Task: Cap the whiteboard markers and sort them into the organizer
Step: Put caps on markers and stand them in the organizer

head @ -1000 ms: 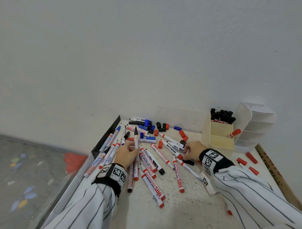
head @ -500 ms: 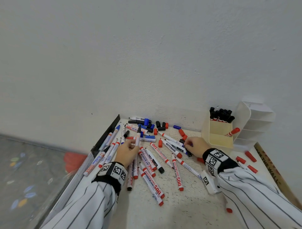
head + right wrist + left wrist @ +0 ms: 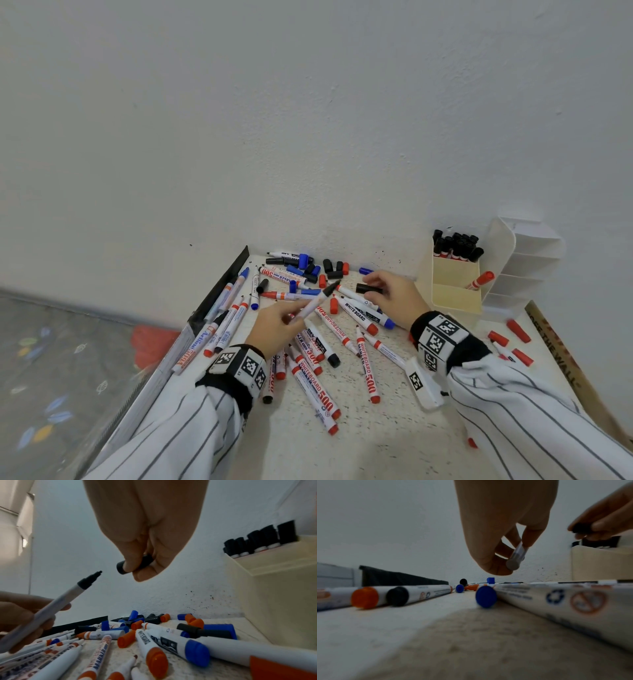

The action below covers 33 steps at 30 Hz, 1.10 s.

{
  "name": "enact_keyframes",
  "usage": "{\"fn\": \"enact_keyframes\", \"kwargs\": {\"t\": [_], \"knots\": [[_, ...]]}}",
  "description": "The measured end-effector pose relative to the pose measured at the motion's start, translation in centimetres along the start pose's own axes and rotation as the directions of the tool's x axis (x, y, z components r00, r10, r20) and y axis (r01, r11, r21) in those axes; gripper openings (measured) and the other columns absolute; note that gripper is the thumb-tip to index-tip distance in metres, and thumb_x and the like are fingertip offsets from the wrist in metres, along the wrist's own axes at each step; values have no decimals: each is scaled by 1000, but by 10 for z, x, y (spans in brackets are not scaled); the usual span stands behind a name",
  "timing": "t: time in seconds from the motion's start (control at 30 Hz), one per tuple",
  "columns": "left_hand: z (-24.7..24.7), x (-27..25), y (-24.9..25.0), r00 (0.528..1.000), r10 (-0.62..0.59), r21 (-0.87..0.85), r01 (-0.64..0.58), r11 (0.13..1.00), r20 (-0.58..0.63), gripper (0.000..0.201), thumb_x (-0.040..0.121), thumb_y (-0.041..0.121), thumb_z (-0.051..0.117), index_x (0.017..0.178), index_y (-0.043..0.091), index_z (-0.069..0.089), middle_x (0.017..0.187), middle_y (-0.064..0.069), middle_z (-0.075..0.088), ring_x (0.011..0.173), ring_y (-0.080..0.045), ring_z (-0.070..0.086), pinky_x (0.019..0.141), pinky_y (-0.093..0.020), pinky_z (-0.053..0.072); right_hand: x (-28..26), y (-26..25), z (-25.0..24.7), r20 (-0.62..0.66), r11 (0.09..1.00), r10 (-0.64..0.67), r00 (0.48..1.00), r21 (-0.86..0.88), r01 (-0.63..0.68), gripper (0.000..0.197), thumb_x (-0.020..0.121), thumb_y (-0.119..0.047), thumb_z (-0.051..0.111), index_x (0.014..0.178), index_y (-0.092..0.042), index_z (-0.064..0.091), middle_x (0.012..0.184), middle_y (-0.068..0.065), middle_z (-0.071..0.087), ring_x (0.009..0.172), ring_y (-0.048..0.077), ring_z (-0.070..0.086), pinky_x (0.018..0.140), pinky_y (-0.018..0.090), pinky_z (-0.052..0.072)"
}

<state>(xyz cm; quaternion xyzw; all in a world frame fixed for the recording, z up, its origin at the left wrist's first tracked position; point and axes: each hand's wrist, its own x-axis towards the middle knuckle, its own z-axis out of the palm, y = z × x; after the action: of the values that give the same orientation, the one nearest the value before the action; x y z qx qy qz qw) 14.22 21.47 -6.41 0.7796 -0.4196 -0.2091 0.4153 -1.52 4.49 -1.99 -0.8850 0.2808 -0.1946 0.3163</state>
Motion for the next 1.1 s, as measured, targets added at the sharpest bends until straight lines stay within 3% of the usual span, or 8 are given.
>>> {"fn": "enact_keyframes", "kwargs": {"t": [0.13, 0.27, 0.43, 0.53, 0.7, 0.87, 1.03, 1.1], "knots": [[9, -4, 4, 997, 43, 33, -45, 998, 70, 41, 90, 14, 56, 129, 23, 54, 95, 4, 59, 69, -7, 50, 59, -13, 44, -5, -7, 5, -11, 992, -125, 992, -13, 125, 23, 85, -7, 61, 106, -14, 65, 99, -4, 58, 92, 7, 51, 83, 15, 38], [14, -9, 10, 991, 81, 89, -90, 992, 103, 40, 90, 14, 54, 129, 23, 54, 92, 8, 56, 72, -4, 47, 64, -12, 38, -12, -7, 7, 83, 995, -96, 992, -10, 97, 25, 85, -5, 60, 108, -16, 63, 97, -7, 56, 92, 9, 52, 87, 18, 40], [17, -15, 24, 990, 107, 25, -110, 994, 97, 31, 95, 20, 47, 125, 25, 55, 83, 9, 57, 61, -2, 47, 54, -9, 38, -20, -7, 3, 97, 999, 22, 995, 45, -26, 13, 90, -26, 55, 91, -16, 63, 73, 0, 55, 63, 11, 45, 57, 17, 36], [16, -19, 35, 981, 167, 26, -170, 985, 103, 24, 90, 30, 57, 113, 34, 53, 91, 6, 61, 71, -9, 56, 63, -15, 47, -26, -6, -2, 109, 996, 19, 994, 89, -28, 12, 91, -23, 54, 91, -15, 63, 69, -5, 51, 62, 9, 43, 58, 18, 34], [20, -17, 46, 981, 147, 42, -153, 987, 126, 33, 93, 27, 52, 126, 22, 56, 74, 10, 56, 61, -2, 46, 56, -12, 39, -32, -2, -16, 131, 992, -46, 990, 123, 30, 14, 86, -12, 61, 92, -24, 63, 86, -6, 61, 82, 10, 55, 75, 18, 44], [26, -18, 54, 979, 184, 136, -195, 971, 87, 35, 93, 29, 52, 128, 23, 56, 72, 16, 55, 60, -1, 45, 64, -21, 43, -38, -2, -26, 147, 999, -30, 989, 44, 23, 12, 92, -18, 53, 92, -19, 65, 63, -9, 53, 56, 3, 44, 53, 10, 36], [31, -17, 68, 959, 203, 80, -222, 972, 199, 31, 94, 27, 51, 122, 19, 60, 72, 8, 54, 62, -4, 44, 60, -17, 39, -46, 4, -33, 176, 997, -73, 982, -8, 75, 22, 93, -17, 51, 76, -29, 58, 61, -11, 50, 56, 2, 41, 54, 12, 33], [33, -16, 72, 952, 190, 6, -197, 980, 241, 28, 94, 27, 50, 117, 18, 63, 71, 6, 53, 62, -5, 44, 60, -17, 39, -50, 8, -37, 160, 996, -88, 983, 21, 86, 16, 90, -15, 55, 83, -27, 62, 69, -7, 58, 63, 7, 49, 60, 15, 38]]}}
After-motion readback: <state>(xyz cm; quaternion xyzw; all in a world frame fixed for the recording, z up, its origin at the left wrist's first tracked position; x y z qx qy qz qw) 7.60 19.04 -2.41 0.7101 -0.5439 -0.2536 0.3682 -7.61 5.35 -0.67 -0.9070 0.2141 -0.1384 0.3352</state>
